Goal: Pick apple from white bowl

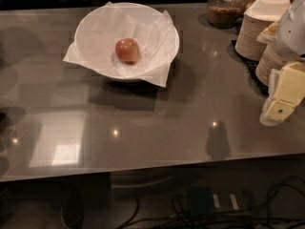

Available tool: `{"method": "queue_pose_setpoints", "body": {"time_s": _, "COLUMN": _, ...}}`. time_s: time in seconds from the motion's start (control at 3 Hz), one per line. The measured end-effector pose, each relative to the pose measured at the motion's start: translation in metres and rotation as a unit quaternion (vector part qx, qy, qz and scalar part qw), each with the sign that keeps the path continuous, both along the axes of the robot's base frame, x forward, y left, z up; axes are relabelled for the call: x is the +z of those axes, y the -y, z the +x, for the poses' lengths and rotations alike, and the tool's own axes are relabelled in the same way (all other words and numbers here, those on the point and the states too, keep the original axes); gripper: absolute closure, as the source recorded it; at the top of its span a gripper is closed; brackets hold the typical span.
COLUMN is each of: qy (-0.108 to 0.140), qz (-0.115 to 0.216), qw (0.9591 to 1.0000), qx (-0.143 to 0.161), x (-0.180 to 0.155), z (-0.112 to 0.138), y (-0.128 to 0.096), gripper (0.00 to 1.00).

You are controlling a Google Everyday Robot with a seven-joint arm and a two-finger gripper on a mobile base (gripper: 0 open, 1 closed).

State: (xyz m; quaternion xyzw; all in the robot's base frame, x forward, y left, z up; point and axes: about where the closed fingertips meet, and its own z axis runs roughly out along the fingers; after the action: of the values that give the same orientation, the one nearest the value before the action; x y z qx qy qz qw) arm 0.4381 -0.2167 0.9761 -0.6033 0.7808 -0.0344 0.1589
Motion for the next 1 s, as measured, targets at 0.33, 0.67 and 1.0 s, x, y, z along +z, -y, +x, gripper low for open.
{"method": "queue_pose_setpoints", "body": {"time_s": 0.33, "qy": 0.000, "qz": 0.000, "qw": 1.0000, "qx": 0.000, "x": 0.000, "z": 0.000, "y": 0.000, "gripper": 0.00}}
{"method": "queue_pose_setpoints", "body": {"time_s": 0.67, "qy": 0.014, "qz": 0.015, "qw": 0.9998, "qx": 0.006, "x": 0.000, "z": 0.009, "y": -0.007, "gripper": 0.00}}
{"method": "queue_pose_setpoints", "body": {"time_s": 1.0, "qy": 0.035, "qz": 0.043, "qw": 0.9984, "qx": 0.012, "x": -0.004, "z": 0.033, "y": -0.024, "gripper": 0.00}}
